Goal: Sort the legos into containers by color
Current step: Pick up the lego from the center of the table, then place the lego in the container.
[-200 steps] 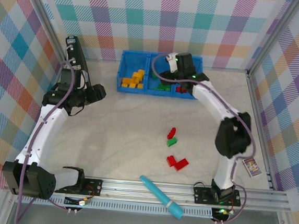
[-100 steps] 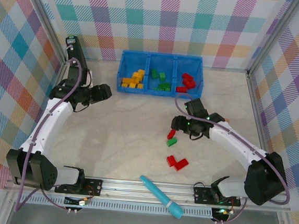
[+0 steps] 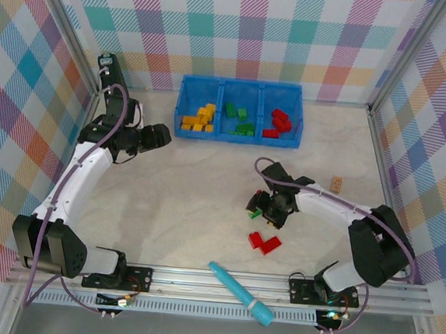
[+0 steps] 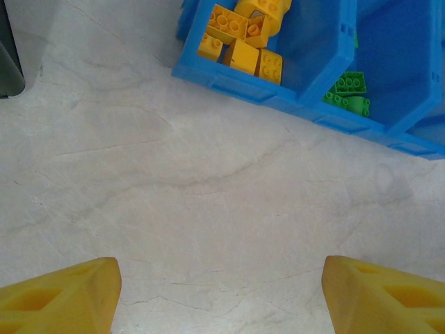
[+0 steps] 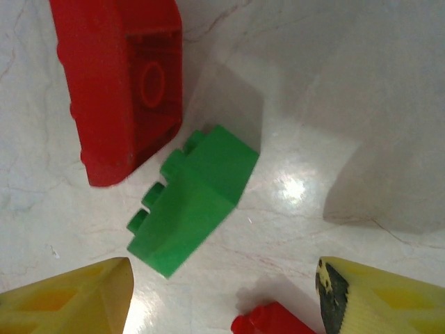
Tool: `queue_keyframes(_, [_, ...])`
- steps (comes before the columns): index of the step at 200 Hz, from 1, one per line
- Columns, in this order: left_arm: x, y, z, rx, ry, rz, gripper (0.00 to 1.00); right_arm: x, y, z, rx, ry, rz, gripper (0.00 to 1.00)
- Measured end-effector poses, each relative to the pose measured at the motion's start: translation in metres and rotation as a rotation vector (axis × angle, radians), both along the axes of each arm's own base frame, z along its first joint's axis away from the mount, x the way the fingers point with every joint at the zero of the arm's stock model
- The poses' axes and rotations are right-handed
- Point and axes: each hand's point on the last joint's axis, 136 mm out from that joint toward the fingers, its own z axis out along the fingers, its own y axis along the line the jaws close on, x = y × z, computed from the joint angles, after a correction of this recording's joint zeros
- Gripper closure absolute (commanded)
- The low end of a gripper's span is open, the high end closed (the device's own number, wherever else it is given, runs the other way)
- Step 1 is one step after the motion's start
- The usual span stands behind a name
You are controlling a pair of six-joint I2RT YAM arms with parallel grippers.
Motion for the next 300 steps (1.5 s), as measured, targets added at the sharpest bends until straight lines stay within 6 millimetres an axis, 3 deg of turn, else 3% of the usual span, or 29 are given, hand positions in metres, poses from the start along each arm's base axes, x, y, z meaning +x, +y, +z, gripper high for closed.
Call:
queue_keyframes(26, [0.000, 0.000, 0.000, 0.004, -0.001, -0.002, 0.24, 0.008, 0.005, -0.002, -0.005, 0.003, -0.005, 0.31])
queue_keyframes(58, [0.000, 0.000, 0.000, 0.006, -0.001, -0.005, 0.23, 0.016, 0.009, -0.010, -0.027, 0.020, -0.005, 0.41])
queue_keyframes(119, [0.000, 0.002, -0.001, 0.022, -0.004, -0.012, 0.23, 0.015, 0.005, -0.021, -0.092, 0.044, 0.038, 0.73])
queue_keyframes(153, [0.000, 0.002, -0.002, 0.024, -0.003, -0.014, 0.23, 0.009, -0.004, -0.013, -0.131, 0.050, 0.095, 0.80])
queue_keyframes(170, [0.001, 0.002, -0.003, 0.024, 0.001, -0.014, 0.23, 0.016, -0.004, 0.011, -0.147, 0.004, 0.152, 0.80])
queue_keyframes(188, [0.002, 0.001, -0.005, 0.026, 0.008, -0.014, 0.23, 0.051, 0.012, 0.061, -0.127, -0.141, 0.223, 0.80])
queue_keyframes(215, [0.004, 0.001, -0.009, 0.031, 0.020, -0.016, 0.23, 0.125, 0.046, 0.160, -0.071, -0.463, 0.324, 0.79])
queue_keyframes(236, [0.006, 0.002, -0.009, 0.041, 0.020, -0.017, 0.23, 0.182, 0.065, 0.205, -0.076, -0.635, 0.376, 0.79])
queue_keyframes(249, [0.007, 0.003, -0.009, 0.046, 0.015, -0.019, 0.23, 0.218, 0.075, 0.213, -0.110, -0.700, 0.404, 0.79])
queue_keyframes(263, [0.008, 0.003, -0.009, 0.053, 0.013, -0.021, 0.23, 0.253, 0.085, 0.205, -0.156, -0.739, 0.438, 0.79])
queue_keyframes(285, [0.008, 0.004, -0.009, 0.055, 0.012, -0.020, 0.23, 0.301, 0.093, 0.171, -0.243, -0.752, 0.474, 0.78])
queue_keyframes(300, [0.008, 0.004, -0.009, 0.055, 0.013, -0.020, 0.23, 0.317, 0.091, 0.138, -0.292, -0.723, 0.493, 0.75])
